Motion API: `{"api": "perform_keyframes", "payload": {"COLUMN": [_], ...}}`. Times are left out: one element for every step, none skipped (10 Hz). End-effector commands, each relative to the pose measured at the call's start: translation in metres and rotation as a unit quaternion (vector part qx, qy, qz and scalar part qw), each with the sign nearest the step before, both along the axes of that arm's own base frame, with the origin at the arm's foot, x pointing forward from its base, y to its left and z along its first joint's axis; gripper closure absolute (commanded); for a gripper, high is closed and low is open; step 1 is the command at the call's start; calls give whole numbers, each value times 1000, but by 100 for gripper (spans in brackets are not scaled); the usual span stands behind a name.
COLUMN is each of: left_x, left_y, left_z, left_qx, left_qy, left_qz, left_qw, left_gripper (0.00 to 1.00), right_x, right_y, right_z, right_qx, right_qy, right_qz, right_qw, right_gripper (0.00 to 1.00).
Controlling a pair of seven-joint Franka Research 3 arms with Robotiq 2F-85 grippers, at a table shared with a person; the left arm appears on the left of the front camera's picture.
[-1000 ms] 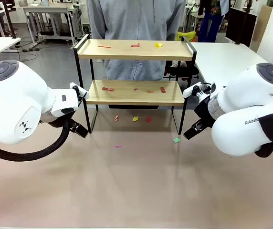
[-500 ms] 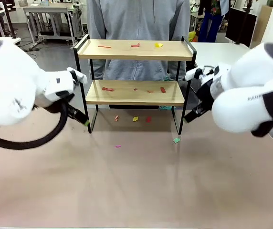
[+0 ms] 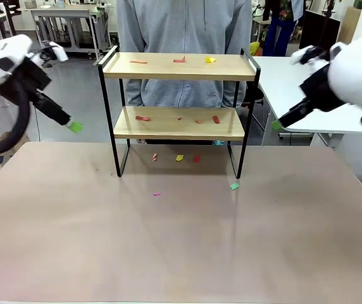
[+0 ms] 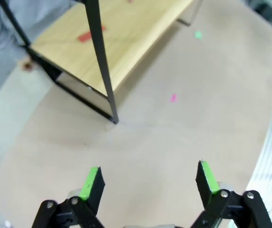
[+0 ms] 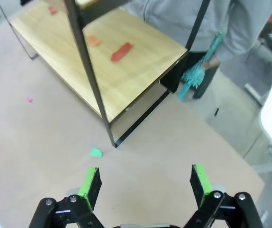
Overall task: Clean the shelf.
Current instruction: Pick up the Duster handed by the human.
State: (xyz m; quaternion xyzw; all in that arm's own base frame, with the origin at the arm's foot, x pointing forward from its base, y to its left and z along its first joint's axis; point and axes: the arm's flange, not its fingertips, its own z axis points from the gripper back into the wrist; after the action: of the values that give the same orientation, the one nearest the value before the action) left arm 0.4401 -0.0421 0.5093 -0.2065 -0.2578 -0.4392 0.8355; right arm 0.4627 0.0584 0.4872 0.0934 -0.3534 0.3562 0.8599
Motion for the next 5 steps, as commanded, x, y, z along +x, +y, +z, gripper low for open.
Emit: {"api": "perform_keyframes", "payload": {"left_x": [35,48,57,58,55], "left_y": [37,58,67,68,66], "left_z": [-21,-33,-46,-58,-63], "left_qx": [-29,-48,-80,-98,-105], "left_qy": [3,-27,-34,-59,-88], "left_qz": [-107,-122,-145,-169,-181], "left_qw": [994,991,986,979,974], "left_gripper": [0,0,0,0,0], "right_x": [36,48,56,60,57], "right_y": [-42,-63,-80,-91,-96], "right_z": [-21,-31,-42,-54,-63], "right_qx": [44,66,92,103,126], "right_qy": [-17,-26,-40,-53,-69], "right_qz": [104,138,172,192,206], "right_qw": [993,988,980,975,968], "right_gripper": [0,0,0,0,0]}}
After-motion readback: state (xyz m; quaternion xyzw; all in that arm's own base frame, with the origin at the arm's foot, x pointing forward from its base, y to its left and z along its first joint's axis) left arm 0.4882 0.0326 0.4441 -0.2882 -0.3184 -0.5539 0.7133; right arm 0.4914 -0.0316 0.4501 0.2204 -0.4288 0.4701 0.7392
